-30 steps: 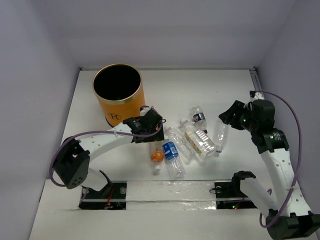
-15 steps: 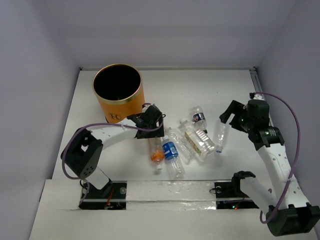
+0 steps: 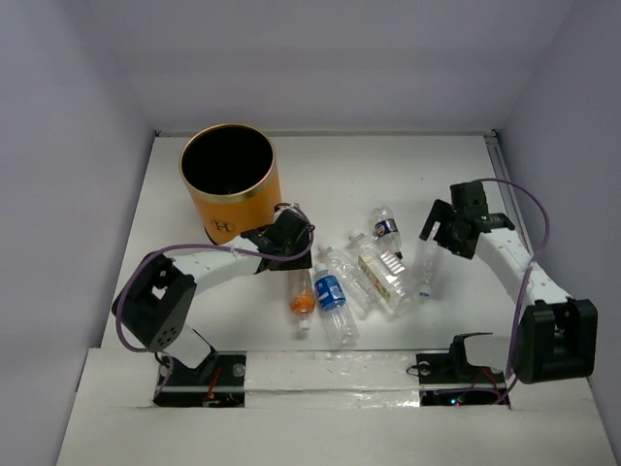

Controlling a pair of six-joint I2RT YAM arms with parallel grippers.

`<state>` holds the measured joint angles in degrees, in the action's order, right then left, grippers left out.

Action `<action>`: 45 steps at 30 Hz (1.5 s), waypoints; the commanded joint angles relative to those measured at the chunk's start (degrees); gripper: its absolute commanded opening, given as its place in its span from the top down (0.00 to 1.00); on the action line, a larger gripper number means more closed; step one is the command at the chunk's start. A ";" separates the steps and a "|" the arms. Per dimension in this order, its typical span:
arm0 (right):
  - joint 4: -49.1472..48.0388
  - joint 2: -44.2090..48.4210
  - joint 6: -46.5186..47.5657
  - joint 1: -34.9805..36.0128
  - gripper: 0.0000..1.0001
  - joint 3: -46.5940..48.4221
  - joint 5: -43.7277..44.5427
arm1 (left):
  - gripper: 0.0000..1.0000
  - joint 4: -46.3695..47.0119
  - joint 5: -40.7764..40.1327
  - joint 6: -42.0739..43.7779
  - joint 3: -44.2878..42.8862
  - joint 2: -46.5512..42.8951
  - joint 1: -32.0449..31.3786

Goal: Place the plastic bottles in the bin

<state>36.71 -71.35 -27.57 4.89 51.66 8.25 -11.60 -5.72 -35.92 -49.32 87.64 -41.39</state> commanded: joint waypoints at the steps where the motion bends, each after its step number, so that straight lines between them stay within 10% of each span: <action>1: -4.01 -3.87 1.47 -0.31 0.10 1.16 0.98 | 0.68 -0.62 0.44 1.73 2.03 -3.17 0.25; 15: -5.33 -21.11 2.00 -1.37 0.26 7.67 -1.31 | 0.70 -10.81 2.29 7.09 -8.85 -25.14 0.25; 29: -2.08 1.37 -0.29 -1.37 0.39 11.62 3.80 | 0.71 -15.31 -9.41 20.89 -55.43 -10.66 12.78; 45: -8.31 12.21 -6.52 6.97 0.40 26.99 -16.07 | 0.68 -1.68 -14.32 18.43 -52.29 -1.41 35.06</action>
<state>33.56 -57.41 -31.66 8.12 73.89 -3.42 -21.06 -16.93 -17.39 -102.06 89.01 -6.74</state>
